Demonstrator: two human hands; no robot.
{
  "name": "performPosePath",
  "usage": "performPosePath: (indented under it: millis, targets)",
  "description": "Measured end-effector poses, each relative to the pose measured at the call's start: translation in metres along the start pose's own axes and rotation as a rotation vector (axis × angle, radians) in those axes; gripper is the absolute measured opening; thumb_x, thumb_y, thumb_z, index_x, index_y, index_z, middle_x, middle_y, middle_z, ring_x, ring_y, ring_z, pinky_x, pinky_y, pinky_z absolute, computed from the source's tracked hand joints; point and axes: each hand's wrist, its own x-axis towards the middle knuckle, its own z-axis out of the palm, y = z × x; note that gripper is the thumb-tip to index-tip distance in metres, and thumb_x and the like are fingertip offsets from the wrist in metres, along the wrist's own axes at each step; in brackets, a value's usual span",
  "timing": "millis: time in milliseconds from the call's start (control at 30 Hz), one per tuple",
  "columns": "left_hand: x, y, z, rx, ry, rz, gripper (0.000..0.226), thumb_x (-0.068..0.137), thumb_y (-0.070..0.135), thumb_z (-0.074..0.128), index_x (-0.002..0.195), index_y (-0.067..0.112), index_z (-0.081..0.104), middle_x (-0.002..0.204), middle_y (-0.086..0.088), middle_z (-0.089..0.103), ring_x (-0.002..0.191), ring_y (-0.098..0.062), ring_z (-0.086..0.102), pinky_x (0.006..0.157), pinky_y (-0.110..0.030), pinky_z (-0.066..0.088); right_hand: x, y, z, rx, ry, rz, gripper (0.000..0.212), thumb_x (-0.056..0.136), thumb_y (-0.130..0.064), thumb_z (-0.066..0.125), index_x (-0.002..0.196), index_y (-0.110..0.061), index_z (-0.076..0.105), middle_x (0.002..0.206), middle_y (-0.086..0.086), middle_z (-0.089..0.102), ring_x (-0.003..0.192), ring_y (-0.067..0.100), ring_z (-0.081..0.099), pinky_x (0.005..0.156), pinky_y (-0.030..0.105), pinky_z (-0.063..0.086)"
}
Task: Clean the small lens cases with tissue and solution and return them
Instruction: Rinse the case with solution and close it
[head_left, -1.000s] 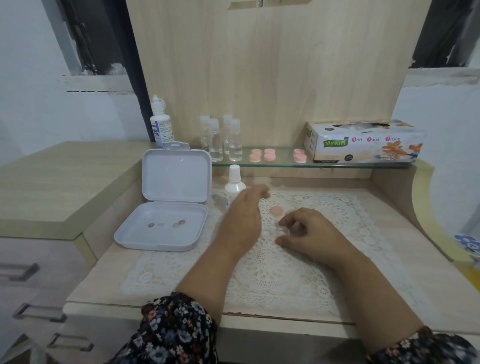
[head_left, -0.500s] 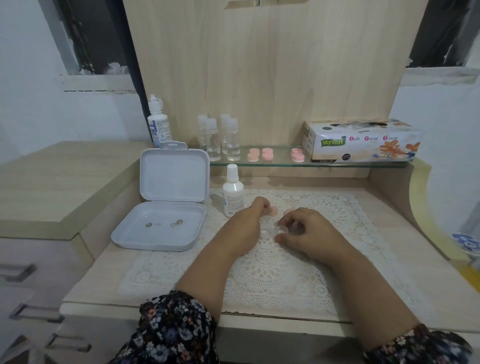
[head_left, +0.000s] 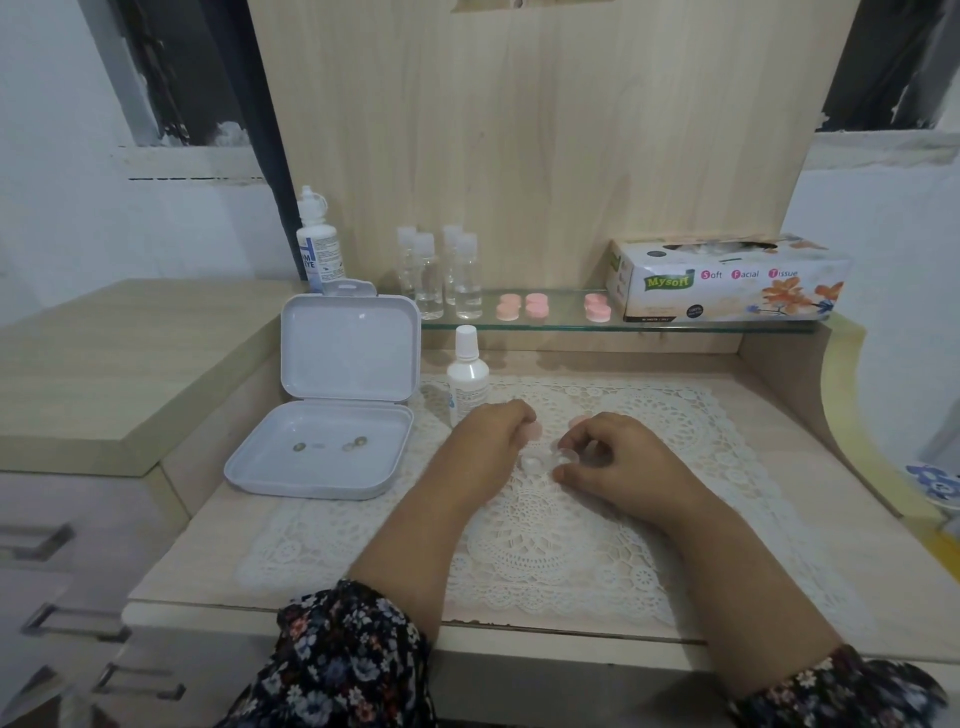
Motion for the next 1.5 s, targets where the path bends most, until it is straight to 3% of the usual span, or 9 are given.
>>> performPosePath:
  millis: [167, 300, 433, 567, 667, 867, 1033, 1367, 1500]
  targets:
    - [0.000, 0.001, 0.000, -0.025, -0.022, -0.005, 0.016, 0.092, 0.010, 0.053, 0.102, 0.013, 0.065, 0.101, -0.002, 0.064, 0.090, -0.019, 0.060, 0.081, -0.036, 0.051, 0.000, 0.001, -0.001, 0.001, -0.004, 0.011, 0.020, 0.075, -0.036, 0.078, 0.091, -0.028, 0.068, 0.101, -0.014, 0.060, 0.093, 0.006, 0.054, 0.084, 0.028, 0.046]
    - [-0.002, 0.003, -0.002, -0.044, 0.006, -0.008, 0.006, 0.090, 0.012, 0.057, 0.089, 0.012, 0.063, 0.091, 0.002, 0.057, 0.083, -0.018, 0.058, 0.075, -0.031, 0.050, -0.002, 0.000, -0.002, 0.004, 0.008, 0.034, 0.016, 0.077, -0.034, 0.075, 0.091, -0.030, 0.069, 0.094, -0.014, 0.060, 0.087, 0.003, 0.055, 0.077, 0.025, 0.046]
    - [-0.003, 0.003, -0.001, -0.048, 0.004, 0.005, 0.007, 0.094, 0.017, 0.054, 0.097, 0.015, 0.059, 0.095, 0.000, 0.060, 0.083, -0.015, 0.058, 0.074, -0.034, 0.052, -0.003, -0.001, -0.002, 0.013, 0.032, 0.044, 0.012, 0.079, -0.032, 0.072, 0.090, -0.029, 0.069, 0.089, -0.013, 0.062, 0.084, 0.003, 0.056, 0.073, 0.024, 0.047]
    - [-0.005, 0.006, -0.004, -0.182, 0.073, -0.017, 0.017, 0.092, 0.023, 0.054, 0.108, 0.023, 0.058, 0.099, 0.008, 0.057, 0.076, -0.005, 0.052, 0.072, -0.027, 0.048, -0.004, -0.004, -0.004, 0.016, 0.039, 0.050, 0.011, 0.080, -0.031, 0.073, 0.089, -0.026, 0.070, 0.088, -0.012, 0.062, 0.082, 0.003, 0.057, 0.075, 0.026, 0.049]
    - [-0.009, 0.009, -0.006, -0.282, 0.071, 0.017, 0.023, 0.086, 0.020, 0.059, 0.108, 0.027, 0.063, 0.096, 0.012, 0.056, 0.078, -0.005, 0.053, 0.077, -0.026, 0.050, -0.005, -0.006, -0.004, 0.027, 0.050, 0.046, 0.012, 0.080, -0.030, 0.073, 0.090, -0.023, 0.070, 0.086, -0.012, 0.061, 0.080, 0.003, 0.056, 0.073, 0.025, 0.047]
    - [-0.011, 0.011, -0.005, -0.239, -0.017, 0.078, 0.021, 0.084, 0.016, 0.060, 0.102, 0.017, 0.071, 0.092, 0.013, 0.054, 0.082, -0.003, 0.055, 0.085, -0.026, 0.049, -0.004, -0.005, -0.003, 0.062, 0.050, 0.066, 0.014, 0.079, -0.029, 0.075, 0.090, -0.022, 0.069, 0.089, -0.008, 0.062, 0.082, 0.005, 0.057, 0.071, 0.022, 0.046]
    - [-0.010, 0.012, -0.004, -0.172, -0.026, 0.093, 0.018, 0.085, 0.019, 0.061, 0.100, 0.016, 0.071, 0.090, 0.012, 0.053, 0.082, -0.004, 0.054, 0.084, -0.029, 0.049, -0.004, -0.004, -0.003, 0.056, 0.052, 0.066, 0.015, 0.079, -0.029, 0.075, 0.091, -0.021, 0.070, 0.088, -0.009, 0.061, 0.081, 0.005, 0.057, 0.071, 0.020, 0.045]
    - [-0.008, 0.009, -0.006, -0.102, -0.052, 0.065, 0.026, 0.082, 0.039, 0.071, 0.099, 0.018, 0.069, 0.091, 0.010, 0.055, 0.080, -0.002, 0.053, 0.078, -0.022, 0.047, -0.003, -0.002, -0.002, 0.055, 0.057, 0.061, 0.019, 0.080, -0.036, 0.076, 0.092, -0.023, 0.070, 0.089, -0.011, 0.061, 0.081, 0.003, 0.056, 0.070, 0.019, 0.045]
    - [-0.010, 0.010, -0.006, -0.158, -0.043, 0.043, 0.023, 0.082, 0.033, 0.071, 0.101, 0.020, 0.069, 0.092, 0.014, 0.057, 0.082, 0.001, 0.054, 0.078, -0.019, 0.046, -0.003, -0.002, -0.002, 0.055, 0.061, 0.062, 0.017, 0.080, -0.033, 0.076, 0.092, -0.023, 0.070, 0.089, -0.011, 0.061, 0.081, 0.003, 0.056, 0.069, 0.018, 0.044]
